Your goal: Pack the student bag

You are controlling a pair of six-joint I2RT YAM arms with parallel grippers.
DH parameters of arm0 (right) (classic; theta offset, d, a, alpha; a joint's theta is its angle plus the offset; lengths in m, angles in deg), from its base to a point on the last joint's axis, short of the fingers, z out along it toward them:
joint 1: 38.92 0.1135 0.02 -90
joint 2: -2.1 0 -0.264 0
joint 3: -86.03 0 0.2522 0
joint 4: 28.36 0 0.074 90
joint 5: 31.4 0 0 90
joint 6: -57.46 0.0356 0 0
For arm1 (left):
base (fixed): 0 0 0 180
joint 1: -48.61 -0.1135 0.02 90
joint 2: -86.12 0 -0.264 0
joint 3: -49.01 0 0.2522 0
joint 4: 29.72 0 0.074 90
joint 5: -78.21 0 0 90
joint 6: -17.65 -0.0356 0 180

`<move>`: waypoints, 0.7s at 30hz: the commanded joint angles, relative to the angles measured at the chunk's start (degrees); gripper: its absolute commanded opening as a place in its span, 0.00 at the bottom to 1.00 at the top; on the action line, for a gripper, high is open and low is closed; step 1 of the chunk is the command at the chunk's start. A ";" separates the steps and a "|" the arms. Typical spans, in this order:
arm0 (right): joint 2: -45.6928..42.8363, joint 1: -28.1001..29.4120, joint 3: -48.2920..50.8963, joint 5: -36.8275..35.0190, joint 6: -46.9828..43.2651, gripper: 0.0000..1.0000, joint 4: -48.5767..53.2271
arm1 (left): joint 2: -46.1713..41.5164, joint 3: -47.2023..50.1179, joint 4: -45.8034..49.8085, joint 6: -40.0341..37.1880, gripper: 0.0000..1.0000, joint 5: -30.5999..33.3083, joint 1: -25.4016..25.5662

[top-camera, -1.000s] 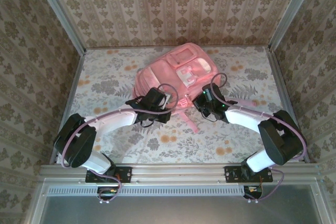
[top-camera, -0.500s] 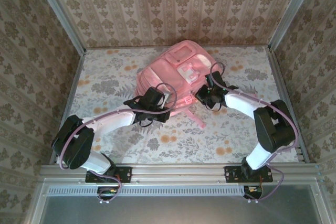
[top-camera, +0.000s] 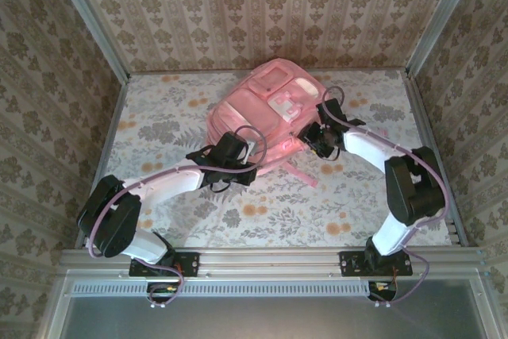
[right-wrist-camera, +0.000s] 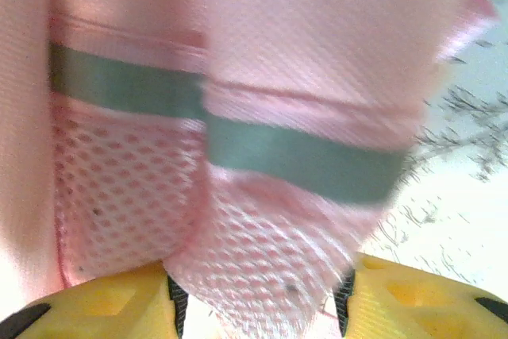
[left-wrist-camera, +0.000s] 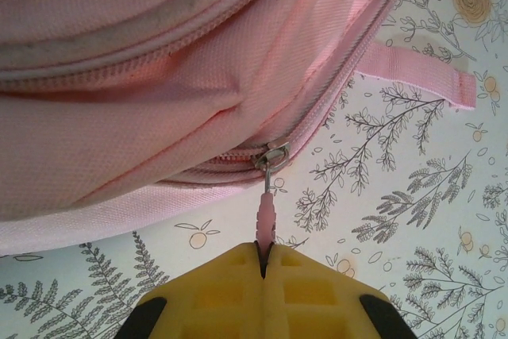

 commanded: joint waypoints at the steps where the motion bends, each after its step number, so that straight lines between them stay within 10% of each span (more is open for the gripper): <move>1: -9.08 1.25 7.05 -2.08 5.31 0.57 -6.97 | -0.74 0.65 4.05 0.60 0.00 -1.14 -0.56; 9: -19.05 11.93 20.34 -4.41 20.49 0.62 -20.43 | -1.20 0.09 2.90 1.94 0.00 -2.66 0.04; 21: -6.58 20.88 20.41 -6.08 28.55 0.57 -34.08 | -2.75 0.20 2.69 4.39 0.00 -2.13 2.94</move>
